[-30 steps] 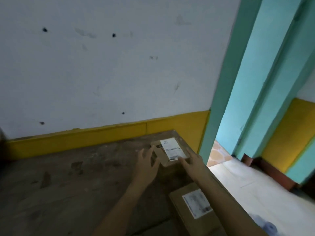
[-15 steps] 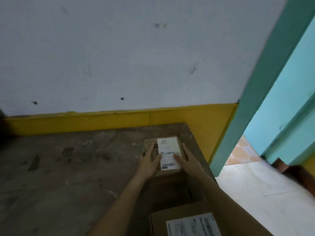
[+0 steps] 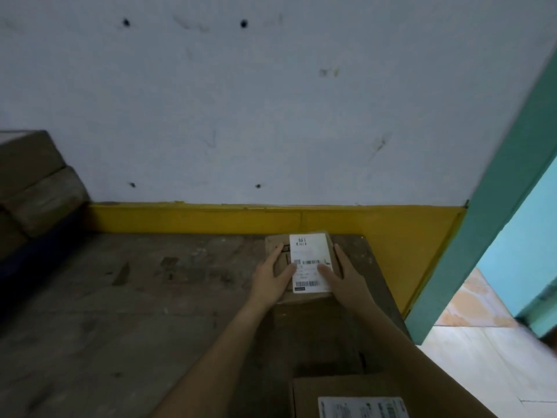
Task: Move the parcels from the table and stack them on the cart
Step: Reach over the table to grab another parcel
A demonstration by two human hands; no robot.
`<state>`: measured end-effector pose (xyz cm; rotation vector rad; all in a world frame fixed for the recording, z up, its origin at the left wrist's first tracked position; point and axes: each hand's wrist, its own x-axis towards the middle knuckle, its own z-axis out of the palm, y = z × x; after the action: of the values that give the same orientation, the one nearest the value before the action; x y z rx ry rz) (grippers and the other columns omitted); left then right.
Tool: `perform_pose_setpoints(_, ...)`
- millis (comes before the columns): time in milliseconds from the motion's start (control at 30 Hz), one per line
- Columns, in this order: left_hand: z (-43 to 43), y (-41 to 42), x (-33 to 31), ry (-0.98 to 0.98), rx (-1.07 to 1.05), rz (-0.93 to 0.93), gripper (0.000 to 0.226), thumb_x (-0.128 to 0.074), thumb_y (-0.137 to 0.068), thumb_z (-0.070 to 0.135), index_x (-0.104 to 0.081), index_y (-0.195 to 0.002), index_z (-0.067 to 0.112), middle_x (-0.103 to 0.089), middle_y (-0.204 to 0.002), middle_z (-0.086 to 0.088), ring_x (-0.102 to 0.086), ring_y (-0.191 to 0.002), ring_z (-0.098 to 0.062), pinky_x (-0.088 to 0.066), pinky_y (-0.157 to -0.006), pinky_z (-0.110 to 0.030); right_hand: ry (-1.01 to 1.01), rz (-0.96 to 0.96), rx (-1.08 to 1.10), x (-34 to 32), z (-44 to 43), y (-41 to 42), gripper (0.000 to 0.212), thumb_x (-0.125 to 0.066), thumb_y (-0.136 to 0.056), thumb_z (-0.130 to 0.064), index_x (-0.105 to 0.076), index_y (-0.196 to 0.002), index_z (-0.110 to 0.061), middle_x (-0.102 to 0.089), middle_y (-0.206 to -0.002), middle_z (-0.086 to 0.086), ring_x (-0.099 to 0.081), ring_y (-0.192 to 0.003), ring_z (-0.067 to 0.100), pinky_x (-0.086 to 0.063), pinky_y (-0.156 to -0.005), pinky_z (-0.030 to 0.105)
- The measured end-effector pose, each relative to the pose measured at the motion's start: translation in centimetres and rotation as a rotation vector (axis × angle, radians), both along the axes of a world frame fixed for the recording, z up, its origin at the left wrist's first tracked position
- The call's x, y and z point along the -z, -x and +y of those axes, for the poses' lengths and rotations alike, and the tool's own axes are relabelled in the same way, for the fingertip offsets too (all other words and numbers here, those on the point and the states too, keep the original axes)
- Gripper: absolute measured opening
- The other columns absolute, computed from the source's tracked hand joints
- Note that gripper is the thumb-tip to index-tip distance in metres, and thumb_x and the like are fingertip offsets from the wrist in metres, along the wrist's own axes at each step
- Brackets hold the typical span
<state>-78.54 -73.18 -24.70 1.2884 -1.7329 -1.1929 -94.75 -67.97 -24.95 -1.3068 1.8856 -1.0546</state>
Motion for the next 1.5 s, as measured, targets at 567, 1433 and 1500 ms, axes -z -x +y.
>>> perform_pose_setpoints(567,3.0,-33.1,-12.8,0.416,-0.332,-0.035,0.058,-0.056,-0.090,0.036,-0.032,-0.143,0.033,-0.041,-0.144,-0.002,-0.048,-0.121,-0.014,-0.047,-0.096,-0.028,0.419,-0.054,-0.264,-11.8,-1.9,-32.5,0.061,-0.054,-0.093,-0.033,-0.024,-0.146,-0.029,-0.055,-0.130,-0.004,-0.056,-0.079,-0.007,-0.046,-0.056,0.004)
perform_pose_setpoints(1433,-11.9,-63.0,-22.0,0.325,-0.195,-0.280,0.053,-0.050,-0.092,0.041,-0.030,-0.141,0.044,-0.036,-0.148,0.006,-0.045,-0.092,0.011,-0.033,-0.071,-0.005,0.323,-0.144,-0.352,-18.4,-14.0,-61.9,0.088,-0.054,-0.090,-0.043,0.008,-0.150,-0.024,-0.019,-0.156,0.005,-0.038,-0.132,0.024,-0.034,-0.099,0.027)
perform_pose_setpoints(1500,-14.0,-64.2,-21.5,0.315,-0.161,-0.290,0.053,-0.050,-0.092,0.041,-0.031,-0.141,0.043,-0.036,-0.149,0.005,-0.047,-0.104,0.001,-0.031,-0.082,-0.013,0.322,-0.143,-0.309,-17.8,-15.0,-63.3,0.089,-0.056,-0.090,-0.042,0.008,-0.150,-0.025,-0.015,-0.157,0.005,-0.037,-0.134,0.024,-0.033,-0.106,0.033)
